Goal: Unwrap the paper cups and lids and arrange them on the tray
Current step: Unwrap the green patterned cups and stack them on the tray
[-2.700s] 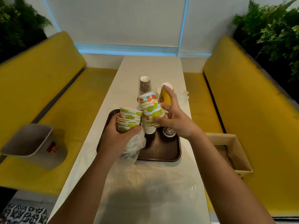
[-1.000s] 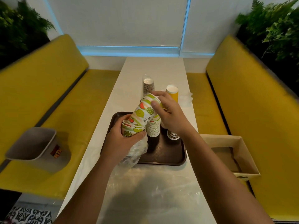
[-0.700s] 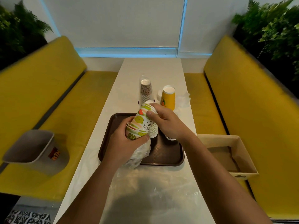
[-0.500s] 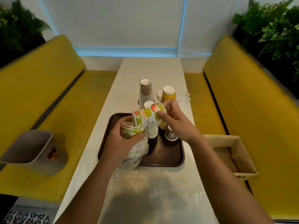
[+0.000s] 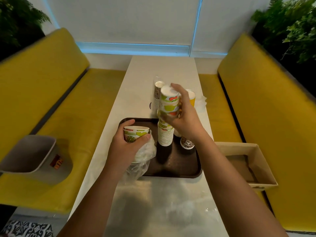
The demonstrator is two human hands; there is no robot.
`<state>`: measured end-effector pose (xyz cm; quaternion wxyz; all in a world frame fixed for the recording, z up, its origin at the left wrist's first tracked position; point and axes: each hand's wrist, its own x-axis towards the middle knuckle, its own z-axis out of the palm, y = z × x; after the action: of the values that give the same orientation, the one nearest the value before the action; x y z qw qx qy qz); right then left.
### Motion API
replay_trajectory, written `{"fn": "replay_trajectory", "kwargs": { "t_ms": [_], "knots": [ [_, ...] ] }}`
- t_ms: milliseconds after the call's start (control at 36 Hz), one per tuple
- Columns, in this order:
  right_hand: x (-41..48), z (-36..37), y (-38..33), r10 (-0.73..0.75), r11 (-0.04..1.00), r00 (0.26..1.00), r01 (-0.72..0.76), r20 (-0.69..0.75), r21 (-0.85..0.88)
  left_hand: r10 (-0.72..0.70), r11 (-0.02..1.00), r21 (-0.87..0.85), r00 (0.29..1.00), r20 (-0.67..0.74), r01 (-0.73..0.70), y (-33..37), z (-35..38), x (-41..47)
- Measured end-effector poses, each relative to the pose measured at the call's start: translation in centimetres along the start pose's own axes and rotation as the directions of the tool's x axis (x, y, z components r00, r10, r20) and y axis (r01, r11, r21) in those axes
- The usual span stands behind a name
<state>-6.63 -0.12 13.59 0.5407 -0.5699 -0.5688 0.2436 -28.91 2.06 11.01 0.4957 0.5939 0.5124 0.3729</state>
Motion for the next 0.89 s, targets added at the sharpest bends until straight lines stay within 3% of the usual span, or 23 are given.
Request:
{"fn": "replay_trajectory", "kwargs": {
  "t_ms": [111,222,306,417,472,528,639,694,778,889],
  "knots": [
    [2.1,1.7,2.1,-0.012,0.984,0.978,-0.025,-0.209,-0.174,-0.018,1.000,0.004,0.999,0.028,0.018,-0.4,-0.8,0.5],
    [2.6,3.7,5.2,0.119,0.917,0.974,-0.181,-0.192,-0.354,-0.025,1.000,0.013,0.998,0.056,0.024,-0.7,-1.2,0.7],
    [1.8,4.5,7.2,0.173,0.831,0.980,-0.201,-0.103,-0.518,-0.020,0.999,0.033,0.997,0.075,0.017,-0.8,-1.4,0.9],
    [0.7,5.0,6.7,0.063,0.772,0.977,-0.176,-0.203,-0.610,-0.021,0.997,0.080,0.993,0.113,0.012,-0.8,-1.9,1.1],
    [0.1,5.3,5.0,-0.082,0.798,0.956,-0.107,-0.283,-0.594,-0.023,0.994,0.111,0.992,0.123,0.009,-0.8,-2.0,1.0],
    [-0.6,5.4,2.7,-0.199,0.854,0.943,0.033,-0.267,-0.520,-0.028,0.991,0.135,0.991,0.129,0.011,-0.7,-1.9,1.0],
    [-1.8,5.3,-0.7,-0.229,0.925,0.956,0.272,0.181,-0.267,-0.024,0.987,0.158,0.983,0.181,-0.005,-0.3,-1.4,0.7],
    [-2.0,5.3,-1.1,-0.243,0.931,0.925,0.307,0.292,-0.197,-0.016,0.986,0.164,0.981,0.193,-0.017,-0.1,-1.1,0.5],
    [-2.1,5.0,-1.1,-0.228,0.955,0.939,0.267,0.258,-0.131,-0.009,0.983,0.180,0.982,0.188,-0.025,0.2,-0.7,0.0],
    [-2.1,3.9,-0.8,-0.184,0.978,0.983,0.182,-0.013,-0.097,0.004,0.985,0.171,0.982,0.187,-0.036,1.0,-0.3,-1.3]
  ]
}}
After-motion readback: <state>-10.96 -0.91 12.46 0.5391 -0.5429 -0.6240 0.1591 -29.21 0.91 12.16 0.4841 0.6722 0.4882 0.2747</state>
